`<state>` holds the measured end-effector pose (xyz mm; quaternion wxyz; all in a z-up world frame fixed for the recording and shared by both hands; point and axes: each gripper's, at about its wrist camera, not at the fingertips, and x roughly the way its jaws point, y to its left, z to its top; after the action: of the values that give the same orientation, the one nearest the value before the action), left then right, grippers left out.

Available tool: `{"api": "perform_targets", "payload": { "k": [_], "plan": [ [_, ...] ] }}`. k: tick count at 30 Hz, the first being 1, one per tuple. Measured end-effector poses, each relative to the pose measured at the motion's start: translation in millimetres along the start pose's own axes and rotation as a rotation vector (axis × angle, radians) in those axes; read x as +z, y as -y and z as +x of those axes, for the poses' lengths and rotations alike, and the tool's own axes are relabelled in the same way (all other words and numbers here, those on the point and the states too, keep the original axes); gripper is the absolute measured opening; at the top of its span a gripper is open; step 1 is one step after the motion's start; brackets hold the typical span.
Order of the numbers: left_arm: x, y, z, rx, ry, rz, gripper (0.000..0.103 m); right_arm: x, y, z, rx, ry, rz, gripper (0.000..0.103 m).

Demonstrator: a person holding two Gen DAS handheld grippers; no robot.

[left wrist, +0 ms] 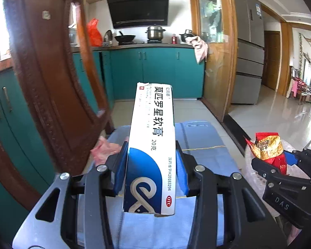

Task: Collect trash
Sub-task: 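Carry the medicine box and red wrapper over the basket with both tools, then open both tools over the basket to drop the box and wrapper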

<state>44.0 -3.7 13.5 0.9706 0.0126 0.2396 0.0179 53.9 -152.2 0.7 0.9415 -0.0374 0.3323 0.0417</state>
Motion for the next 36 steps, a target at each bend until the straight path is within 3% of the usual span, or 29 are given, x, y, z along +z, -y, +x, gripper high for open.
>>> {"api": "perform_targets", "payload": {
  "k": [6, 13, 16, 20, 22, 23, 25, 28, 31, 36],
  "plan": [
    [-0.2, 44.2, 8.2, -0.109, -0.022, 0.028, 0.043, -8.1, 51.3, -9.7, -0.073, 0.001, 0.058, 0.047],
    [-5.1, 131.9, 26.4, -0.350, -0.105, 0.106, 0.043, -34.2, 129.1, -20.0, -0.181, -0.023, 0.163, 0.047],
    [-8.9, 165.6, 34.6, -0.409, -0.128, 0.146, 0.043, -45.3, 161.8, -26.0, -0.223, -0.029, 0.217, 0.047],
    [-17.1, 206.8, 55.7, -0.485, -0.205, 0.158, 0.043, -60.7, 189.0, -25.3, -0.250, -0.052, 0.269, 0.047],
    [-23.0, 221.6, 65.8, -0.517, -0.253, 0.165, 0.048, -64.9, 194.0, -23.0, -0.250, -0.061, 0.283, 0.047],
    [-24.3, 225.1, 68.1, -0.514, -0.268, 0.164, 0.049, -65.6, 196.9, -20.8, -0.250, -0.066, 0.293, 0.047],
    [-26.2, 226.6, 76.2, -0.486, -0.297, 0.159, 0.070, -63.9, 199.2, -15.5, -0.253, -0.074, 0.305, 0.048],
    [-25.3, 216.7, 75.9, -0.459, -0.278, 0.141, 0.082, -63.8, 200.4, -7.7, -0.249, -0.079, 0.323, 0.060],
    [-24.5, 199.5, 77.0, -0.390, -0.266, 0.125, 0.082, -63.8, 201.4, -1.6, -0.242, -0.083, 0.333, 0.067],
    [-24.2, 163.6, 78.9, -0.285, -0.239, 0.091, 0.083, -64.1, 186.8, 15.4, -0.200, -0.107, 0.307, 0.068]
  ]
}}
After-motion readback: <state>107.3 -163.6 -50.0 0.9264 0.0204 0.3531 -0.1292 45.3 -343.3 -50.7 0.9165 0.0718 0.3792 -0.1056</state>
